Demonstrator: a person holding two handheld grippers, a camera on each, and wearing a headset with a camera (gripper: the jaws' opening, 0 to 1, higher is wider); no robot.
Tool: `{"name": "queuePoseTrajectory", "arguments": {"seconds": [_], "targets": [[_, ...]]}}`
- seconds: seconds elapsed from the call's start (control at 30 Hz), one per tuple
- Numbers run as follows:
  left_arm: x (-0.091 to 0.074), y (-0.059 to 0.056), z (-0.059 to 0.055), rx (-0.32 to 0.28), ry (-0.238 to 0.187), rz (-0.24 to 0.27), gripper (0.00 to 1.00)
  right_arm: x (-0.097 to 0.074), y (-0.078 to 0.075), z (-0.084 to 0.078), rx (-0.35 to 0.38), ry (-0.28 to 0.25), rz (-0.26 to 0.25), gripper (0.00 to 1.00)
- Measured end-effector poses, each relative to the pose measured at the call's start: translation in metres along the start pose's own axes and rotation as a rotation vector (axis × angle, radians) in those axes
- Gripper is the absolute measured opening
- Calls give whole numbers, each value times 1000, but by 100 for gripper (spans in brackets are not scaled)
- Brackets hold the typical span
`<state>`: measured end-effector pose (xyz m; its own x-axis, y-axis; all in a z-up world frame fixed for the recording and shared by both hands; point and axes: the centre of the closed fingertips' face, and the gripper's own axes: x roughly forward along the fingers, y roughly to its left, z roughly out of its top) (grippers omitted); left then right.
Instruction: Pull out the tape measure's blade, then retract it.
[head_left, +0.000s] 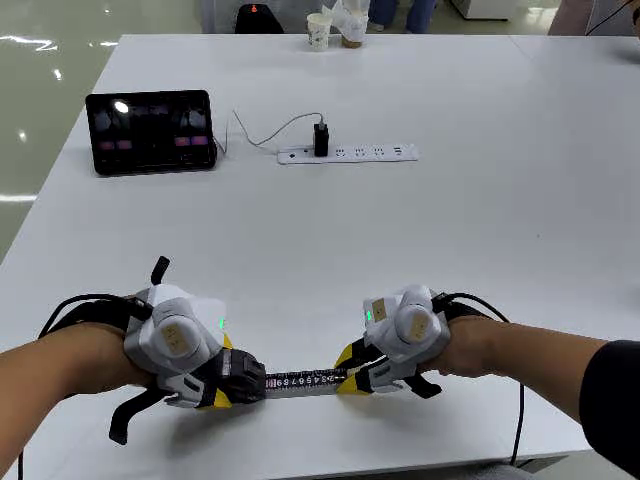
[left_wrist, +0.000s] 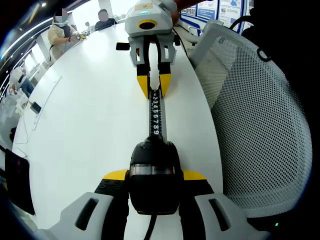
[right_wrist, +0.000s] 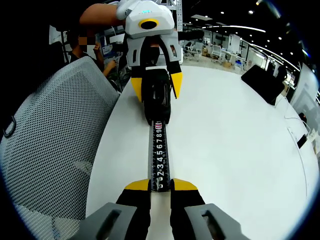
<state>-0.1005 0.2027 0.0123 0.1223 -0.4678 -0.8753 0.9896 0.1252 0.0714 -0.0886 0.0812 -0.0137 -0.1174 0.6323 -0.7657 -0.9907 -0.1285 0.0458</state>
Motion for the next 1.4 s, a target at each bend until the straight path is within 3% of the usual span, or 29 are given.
{"name": "queuePoseTrajectory", "arguments": {"seconds": [1.4], "targets": [[0,1,0,-6,-1,9,33,-19,-2,-24,12,26,-20,11]]}}
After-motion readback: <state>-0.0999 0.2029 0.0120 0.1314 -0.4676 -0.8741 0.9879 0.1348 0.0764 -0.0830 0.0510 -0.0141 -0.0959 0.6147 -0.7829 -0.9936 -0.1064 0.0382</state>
